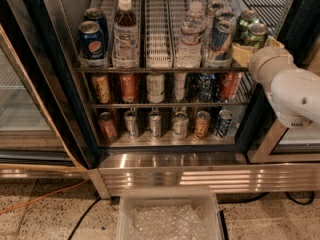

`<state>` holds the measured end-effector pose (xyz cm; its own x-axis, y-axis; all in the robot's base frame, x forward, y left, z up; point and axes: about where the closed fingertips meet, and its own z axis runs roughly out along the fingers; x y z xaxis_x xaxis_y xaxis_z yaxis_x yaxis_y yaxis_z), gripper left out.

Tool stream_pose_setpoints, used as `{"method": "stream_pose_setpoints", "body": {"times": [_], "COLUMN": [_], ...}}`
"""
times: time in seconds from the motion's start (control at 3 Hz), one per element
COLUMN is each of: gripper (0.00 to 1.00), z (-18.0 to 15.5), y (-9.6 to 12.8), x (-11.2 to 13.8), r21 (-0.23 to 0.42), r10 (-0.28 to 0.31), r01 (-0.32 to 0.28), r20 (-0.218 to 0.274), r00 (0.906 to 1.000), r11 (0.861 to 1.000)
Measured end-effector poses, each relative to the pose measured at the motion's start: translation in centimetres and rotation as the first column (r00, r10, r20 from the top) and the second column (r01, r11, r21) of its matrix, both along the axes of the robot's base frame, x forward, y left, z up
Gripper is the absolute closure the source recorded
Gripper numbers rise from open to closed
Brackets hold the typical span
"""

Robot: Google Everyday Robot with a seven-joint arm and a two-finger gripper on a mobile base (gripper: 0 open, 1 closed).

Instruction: Pick green can from top shelf of fridge

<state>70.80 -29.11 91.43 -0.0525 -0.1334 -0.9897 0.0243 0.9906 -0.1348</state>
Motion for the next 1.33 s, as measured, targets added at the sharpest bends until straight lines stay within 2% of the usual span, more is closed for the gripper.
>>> {"method": "stream_pose_setpoints", "body": {"times": [1.0,1.33], "gripper": [0.32,0.51], "z": [-0.39,-0.39], "y": [-0.07,-0.07], "x": [1.23,1.23], "r21": [0.01,0.01], "r10": [-0.012,-0.012], "r01": [0.012,0.012], "r20": [-0.015,-0.015], "r00": [0.9998,0.9998], "r11": [1.0,1.0]}}
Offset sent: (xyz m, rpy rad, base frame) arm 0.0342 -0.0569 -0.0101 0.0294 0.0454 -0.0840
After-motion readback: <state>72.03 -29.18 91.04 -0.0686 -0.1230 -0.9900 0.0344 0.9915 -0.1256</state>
